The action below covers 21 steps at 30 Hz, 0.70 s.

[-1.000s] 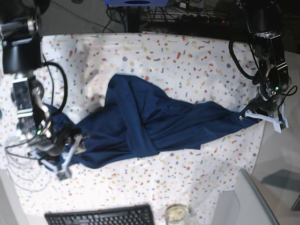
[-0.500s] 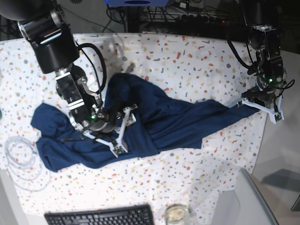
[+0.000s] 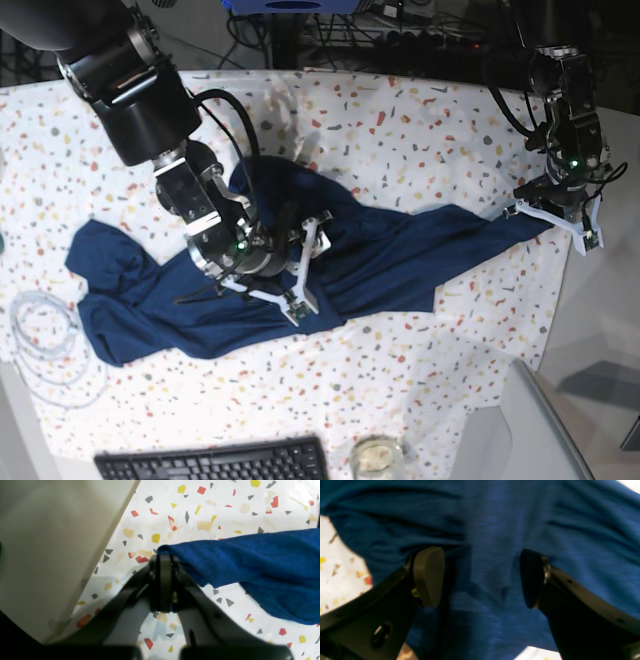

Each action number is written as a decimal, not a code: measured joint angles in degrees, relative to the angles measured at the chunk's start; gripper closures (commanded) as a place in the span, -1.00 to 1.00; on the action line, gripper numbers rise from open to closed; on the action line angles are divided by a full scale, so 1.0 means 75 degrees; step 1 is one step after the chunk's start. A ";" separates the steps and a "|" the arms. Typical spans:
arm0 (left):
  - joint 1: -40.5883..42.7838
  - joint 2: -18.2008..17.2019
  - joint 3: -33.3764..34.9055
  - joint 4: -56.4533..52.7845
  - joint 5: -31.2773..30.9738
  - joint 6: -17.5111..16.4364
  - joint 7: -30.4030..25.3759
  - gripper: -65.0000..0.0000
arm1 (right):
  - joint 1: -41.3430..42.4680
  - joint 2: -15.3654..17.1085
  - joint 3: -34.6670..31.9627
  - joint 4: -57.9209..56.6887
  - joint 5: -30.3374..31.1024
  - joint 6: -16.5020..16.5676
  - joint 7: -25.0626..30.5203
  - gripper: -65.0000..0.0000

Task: Layout the t-shirt on the table in an organized manner, then fold the t-shirt properly
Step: 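Grasp the bunched middle of the shirt with the right gripper and pull, then lift the shirt with both grippers and lay it flat on the cloth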

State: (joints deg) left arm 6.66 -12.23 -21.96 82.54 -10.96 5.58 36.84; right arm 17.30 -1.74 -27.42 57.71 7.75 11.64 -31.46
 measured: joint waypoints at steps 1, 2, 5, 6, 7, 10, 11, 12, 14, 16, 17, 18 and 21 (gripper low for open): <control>0.0000 -0.0003 0.0006 0.0000 0.0003 0.0000 0.0000 1.00 | -0.0038 -0.0003 -0.0044 0.0000 0.0006 0.0000 0.0006 -0.06; 0.0003 0.0000 0.0006 0.0000 0.0003 0.0000 0.0000 1.00 | -0.0067 0.0000 -0.0070 0.0000 0.0003 0.0000 0.0000 0.11; 0.0000 0.0000 -0.0006 0.0000 0.0003 0.0003 0.0000 1.00 | -0.0093 0.0006 -0.0061 -0.0009 -0.0006 0.0000 -0.0029 0.84; 0.0000 0.0000 -0.0006 0.0000 0.0003 0.0000 0.0000 1.00 | -0.0090 0.0006 -0.0050 -0.0006 0.0000 -0.0003 -0.0026 1.00; 0.0000 0.0000 -0.0006 0.0000 0.0003 0.0000 0.0000 1.00 | -0.0090 0.0006 -0.0041 -0.0006 0.0000 0.0000 -0.0029 1.00; 0.0006 -0.0006 -0.0006 -0.0003 0.0006 0.0003 0.0003 1.00 | -0.0356 0.0111 -0.0038 0.0481 -0.0020 -0.0015 -0.0376 1.00; 0.0009 -0.0026 -0.0012 -0.0003 0.0006 0.0000 0.0006 1.00 | -0.0629 0.0224 -0.0029 0.0973 -0.0038 -0.0012 -0.0443 1.00; -0.0006 -0.0035 -0.0012 -0.0006 0.0009 0.0000 0.0012 1.00 | -0.0909 0.0370 -0.0029 0.1524 0.0032 -0.0023 -0.0501 1.00; 0.0035 -0.0050 -0.0035 0.0000 0.0012 0.0003 -0.0009 1.00 | -0.1644 0.0787 -0.0044 0.2900 0.0044 -0.0015 -0.0723 1.00; 0.0117 -0.0055 -0.0029 0.0032 0.0029 -0.0003 -0.0026 1.00 | -0.2375 0.1154 0.0096 0.4202 -0.0029 -0.0041 -0.1020 1.00; 0.0146 -0.0032 -0.0032 0.0026 0.0032 0.0003 0.0026 1.00 | -0.2830 0.1291 0.0376 0.4852 0.0044 0.0029 -0.1122 1.00; 0.0154 -0.0026 -0.0029 0.0026 0.0026 0.0003 0.0032 1.00 | -0.3214 0.1326 0.0720 0.5368 0.0117 0.0009 -0.1169 1.00; 0.0154 0.0006 -0.0023 0.0020 0.0023 0.0000 0.0023 1.00 | -0.4325 0.1346 0.1530 0.6624 -0.0041 -0.0047 -0.1466 1.00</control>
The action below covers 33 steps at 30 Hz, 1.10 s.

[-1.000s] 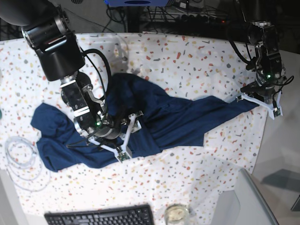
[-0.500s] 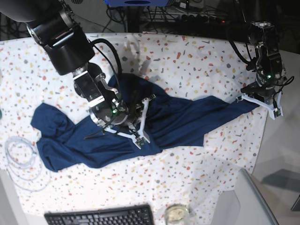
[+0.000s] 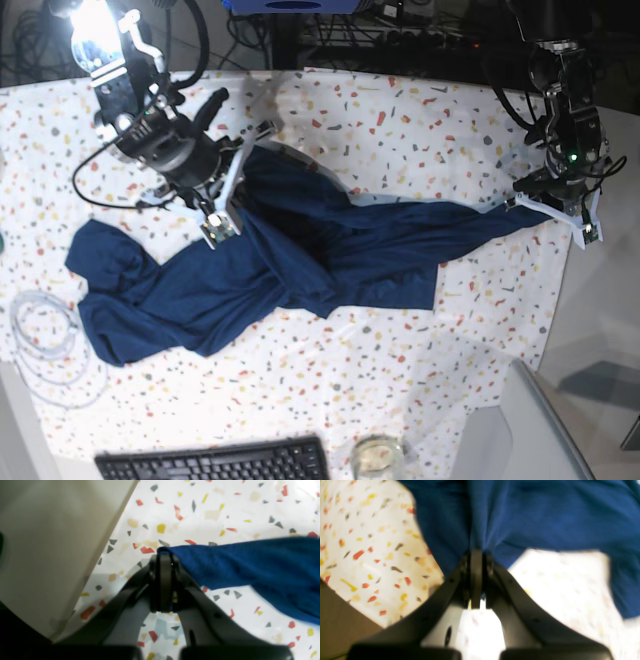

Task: Layout the t-shirt on the table in an organized manner, then fold the t-shirt properly
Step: 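Lift the shirt with both grippers and lay it flat on the cloth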

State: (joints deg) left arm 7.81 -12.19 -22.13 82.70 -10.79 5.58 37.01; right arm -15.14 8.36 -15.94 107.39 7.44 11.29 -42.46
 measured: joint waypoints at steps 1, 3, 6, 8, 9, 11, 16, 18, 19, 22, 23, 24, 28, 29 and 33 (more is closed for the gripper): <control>-0.0009 -0.0012 0.0003 0.0003 0.0000 0.0000 -0.0017 1.00 | -0.0271 0.0000 0.0166 0.0280 0.0055 0.0038 0.0003 1.00; -0.0017 -0.0023 -0.0003 0.0009 0.0003 0.0000 -0.0029 1.00 | -0.0667 0.0102 0.0420 0.0548 0.0128 0.0052 0.0052 1.00; -0.0012 -0.0032 -0.0009 0.0009 0.0009 0.0003 0.0006 1.00 | -0.0874 0.0449 0.1003 0.0583 0.0154 0.0102 0.0017 1.00; -0.0020 -0.0023 0.0041 0.0169 0.0003 0.0003 0.0073 1.00 | -0.0953 0.0507 0.1757 0.0679 0.0073 0.0076 0.0026 1.00; -0.0032 -0.0020 0.0064 0.0300 -0.0003 0.0003 0.0093 1.00 | -0.0982 0.0527 0.2087 0.0772 0.0055 0.0073 0.0026 1.00; -0.0061 -0.0003 0.0093 0.0673 -0.0017 -0.0006 0.0076 1.00 | -0.1017 0.0519 0.2699 0.0968 0.0044 0.0076 0.0041 1.00; -0.0187 -0.0067 0.0469 0.1524 0.0035 0.0055 0.0128 1.00 | -0.0487 0.0463 0.3643 0.0968 0.0154 0.0318 -0.0012 1.00; -0.0425 -0.0073 0.0740 0.1658 -0.0009 -0.0032 0.0122 1.00 | -0.0017 0.0481 0.3896 0.0968 0.0070 0.0828 -0.0047 1.00; -0.0562 -0.0055 0.0845 0.1705 -0.0017 -0.0029 0.0099 1.00 | 0.0268 0.0481 0.4007 0.0965 0.0038 0.1125 -0.0117 1.00; -0.1070 -0.0058 0.1177 0.1719 0.0012 0.0029 0.0122 1.00 | 0.1279 0.0568 0.4287 0.0962 0.0050 0.1731 -0.0484 1.00; -0.1241 -0.0076 0.1311 0.1702 0.0023 0.0032 0.0125 1.00 | 0.1600 0.0685 0.4293 0.0950 -0.0026 0.1842 -0.0720 1.00; -0.1469 -0.0087 0.1422 0.1684 0.0000 0.0032 0.0160 1.00 | 0.1976 0.0793 0.4293 0.0886 -0.0108 0.1865 -0.0836 1.00; -0.2460 -0.0055 0.1970 0.1658 -0.0015 -0.0017 0.0131 1.00 | 0.3366 0.1107 0.4296 0.0405 -0.0440 0.1862 -0.0935 1.00; -0.2757 -0.0050 0.2119 0.1571 -0.0020 -0.0023 0.0093 1.00 | 0.3704 0.1221 0.4299 0.0216 -0.0423 0.1871 -0.0973 1.00; -0.3873 -0.0070 0.2614 0.1011 0.0003 0.0044 0.0140 1.00 | 0.4945 0.1545 0.4287 -0.0615 -0.0434 0.1880 -0.1003 1.00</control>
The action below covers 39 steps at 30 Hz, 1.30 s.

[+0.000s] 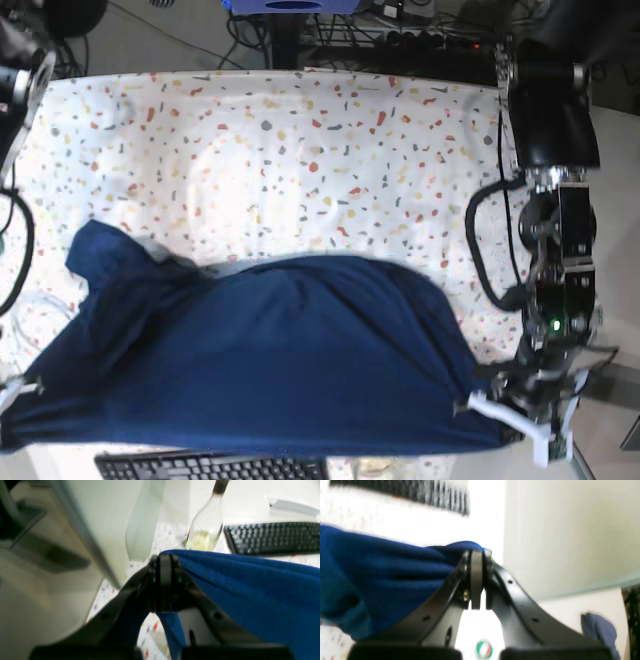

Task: Layout the t-shirt on the table in an organized manner, then fold the t-shirt properly
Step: 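Lift the shirt with both grippers and lay it flat on the cloth, then pull the shirt edge taut with both grippers and release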

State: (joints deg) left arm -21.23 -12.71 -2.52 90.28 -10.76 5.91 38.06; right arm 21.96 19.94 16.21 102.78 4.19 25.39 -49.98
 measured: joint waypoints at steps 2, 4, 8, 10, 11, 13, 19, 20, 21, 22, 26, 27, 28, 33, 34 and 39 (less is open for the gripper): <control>-0.0542 0.0015 0.0201 -0.0294 -0.0029 -0.0064 0.0020 1.00 | 0.0688 0.0117 -0.0003 -0.0443 0.0009 -0.0009 0.0096 1.00; -0.1139 0.0058 0.0300 -0.0525 -0.0044 -0.0047 0.0047 1.00 | 0.1309 0.0221 -0.0003 -0.0778 0.0009 -0.0009 0.0568 1.00; -0.2095 0.0356 0.0198 -0.0606 0.0006 -0.0006 -0.0006 1.00 | 0.2186 0.0694 -0.0662 -0.1215 -0.0082 -0.0055 0.1046 1.00; -0.2337 0.0391 0.0239 -0.0600 0.0006 -0.0017 -0.0076 1.00 | 0.2410 0.0915 -0.1157 -0.1201 -0.0012 -0.0041 0.1207 1.00; -0.2390 0.0396 0.0265 -0.0577 0.0003 -0.0017 -0.0073 1.00 | 0.2465 0.1014 -0.1381 -0.1177 -0.0020 -0.0044 0.1224 1.00; -0.2346 0.0385 0.0265 -0.0533 0.0003 -0.0017 -0.0058 1.00 | 0.2465 0.1064 -0.1626 -0.1061 -0.0023 -0.0041 0.1198 1.00; -0.1434 0.0358 0.0251 -0.0259 0.0009 -0.0017 -0.0038 1.00 | 0.1743 0.1096 -0.1684 -0.0169 -0.0052 -0.0076 0.0997 1.00; -0.1139 0.0338 0.0233 -0.0131 -0.0003 0.0000 -0.0041 1.00 | 0.1402 0.1105 -0.1670 0.0064 -0.0067 -0.0070 0.0845 1.00; -0.0810 0.0254 0.0239 -0.0047 0.0012 -0.0015 -0.0012 1.00 | 0.0988 0.1087 -0.1667 0.0251 -0.0067 -0.0067 0.0702 1.00; -0.0478 0.0117 0.0242 0.0076 -0.0012 -0.0029 0.0012 1.00 | 0.0539 0.1055 -0.1667 0.0466 -0.0079 -0.0076 0.0516 1.00; 0.0866 -0.0286 0.0175 0.0737 0.0038 0.0026 -0.0017 1.00 | -0.1180 0.0848 -0.1673 0.1352 -0.0020 -0.0070 0.0117 1.00; 0.1279 -0.0411 0.0178 0.0898 0.0017 0.0009 -0.0015 1.00 | -0.1603 0.0664 -0.1629 0.1501 -0.0044 -0.0099 0.0111 1.00; 0.1682 -0.0484 0.0181 0.1032 0.0023 0.0017 -0.0015 1.00 | -0.2034 0.0434 -0.1457 0.1539 0.0050 -0.0044 0.0149 1.00; 0.3395 -0.0472 -0.0507 0.1201 -0.0032 -0.0035 -0.0029 1.00 | -0.3762 -0.0810 -0.0431 0.1390 -0.0087 -0.0099 0.0029 1.00; 0.3689 -0.0478 -0.0664 0.1090 0.0015 0.0012 -0.0029 1.00 | -0.3975 -0.0994 -0.0332 0.1247 -0.0070 -0.0087 0.0076 1.00; 0.4672 -0.0318 -0.1174 0.0836 0.0009 -0.0009 -0.0073 1.00 | -0.4733 -0.1591 -0.0105 0.0405 -0.0029 -0.0105 0.0245 1.00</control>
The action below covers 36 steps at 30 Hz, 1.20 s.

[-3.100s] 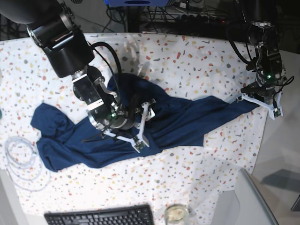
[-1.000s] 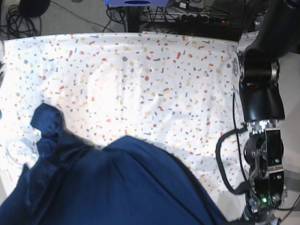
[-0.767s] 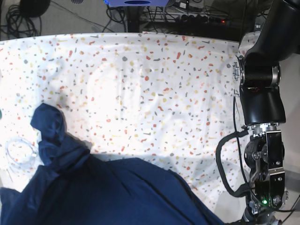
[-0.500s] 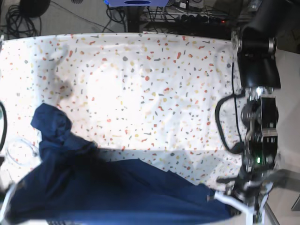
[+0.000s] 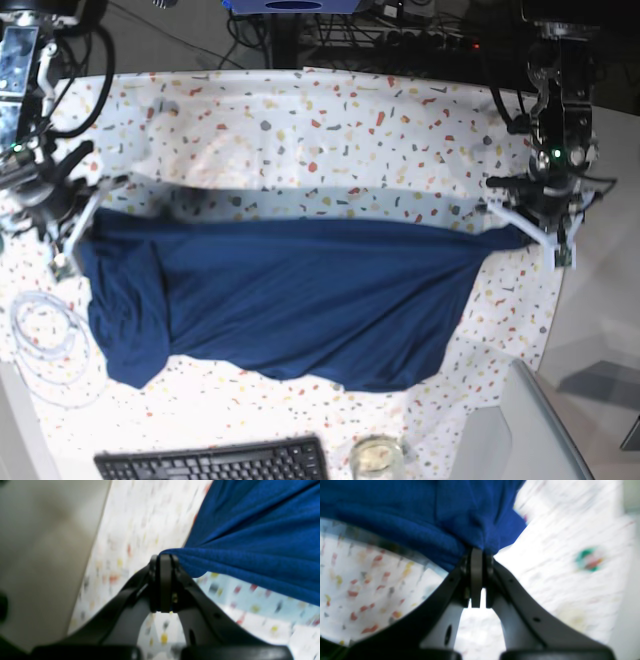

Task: Layout the t-shirt on the table in an organized manner, then fold the t-shirt properly
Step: 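Pull the shirt edge taut with both grippers and release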

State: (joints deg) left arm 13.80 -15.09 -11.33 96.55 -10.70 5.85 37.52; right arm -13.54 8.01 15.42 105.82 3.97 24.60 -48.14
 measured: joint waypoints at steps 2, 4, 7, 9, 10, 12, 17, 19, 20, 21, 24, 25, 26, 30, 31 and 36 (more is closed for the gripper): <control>0.0309 0.0245 -0.0178 0.0000 -0.0012 -0.0020 -0.0035 1.00 | -0.0391 -0.0114 0.0015 -0.0280 -0.0076 0.0006 0.0291 1.00; 0.0516 0.0393 -0.0300 0.0000 -0.0023 -0.0035 -0.0041 1.00 | -0.0641 -0.0163 0.0015 -0.0516 -0.0082 -0.0009 0.0641 1.00; 0.0705 0.0481 -0.0350 -0.0012 -0.0003 0.0000 -0.0038 1.00 | -0.0819 -0.0192 0.0009 -0.0731 -0.0020 -0.0012 0.0868 1.00; 0.0781 0.0536 -0.0312 -0.0012 -0.0006 -0.0006 -0.0064 1.00 | -0.0874 -0.0189 0.0009 -0.0793 -0.0052 -0.0009 0.0854 1.00; 0.0825 0.0597 -0.0312 -0.0012 -0.0006 -0.0009 -0.0096 1.00 | -0.0930 -0.0189 0.0015 -0.0807 -0.0067 -0.0012 0.0868 1.00; 0.0874 0.0720 -0.0277 -0.0020 -0.0006 -0.0009 -0.0096 1.00 | -0.0997 -0.0189 0.0017 -0.0828 -0.0050 -0.0012 0.0857 1.00; 0.0927 0.0740 -0.0291 -0.0219 0.0000 -0.0006 -0.0117 1.00 | -0.0970 -0.0187 0.0017 -0.0828 -0.0050 -0.0012 0.0883 1.00; 0.0895 0.0784 -0.0289 -0.0527 0.0003 -0.0029 -0.0099 1.00 | -0.0979 -0.0189 0.0017 -0.0831 -0.0050 -0.0012 0.0874 1.00; 0.0895 0.0807 -0.0289 -0.0653 0.0000 -0.0026 -0.0093 1.00 | -0.0976 -0.0187 0.0017 -0.0831 -0.0050 -0.0012 0.0874 1.00; 0.0915 0.0828 -0.0283 -0.0772 -0.0006 -0.0032 -0.0093 1.00 | -0.0976 -0.0189 0.0017 -0.0831 -0.0050 -0.0012 0.0874 1.00; 0.0944 0.0828 -0.0280 -0.0973 -0.0032 -0.0029 -0.0064 1.00 | -0.0997 -0.0189 0.0017 -0.0831 -0.0050 -0.0012 0.0880 1.00; 0.0950 0.0825 -0.0286 -0.1003 -0.0032 -0.0032 -0.0070 1.00 | -0.1023 -0.0189 0.0017 -0.0831 -0.0055 -0.0012 0.0877 1.00; 0.0950 0.0825 -0.0289 -0.1008 -0.0032 -0.0029 -0.0064 1.00 | -0.1040 -0.0192 0.0017 -0.0833 -0.0050 -0.0012 0.0874 1.00; 0.0973 0.0828 -0.0283 -0.1005 -0.0050 -0.0006 -0.0087 0.44 | -0.1102 -0.0189 0.0015 -0.0833 -0.0055 -0.0012 0.0871 1.00; 0.0979 0.0828 -0.0283 -0.0988 -0.0035 -0.0006 -0.0087 0.33 | -0.1099 -0.0189 0.0015 -0.0833 -0.0052 -0.0009 0.0871 1.00; 0.1107 0.0825 -0.0370 -0.0434 -0.0044 0.0017 -0.0052 0.09 | -0.1326 -0.0192 0.0015 -0.0825 -0.0029 -0.0012 0.0877 1.00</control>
State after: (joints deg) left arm 22.11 -8.91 -14.11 93.30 -11.03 5.98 37.12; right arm -23.49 6.57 15.53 99.63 3.75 24.51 -41.56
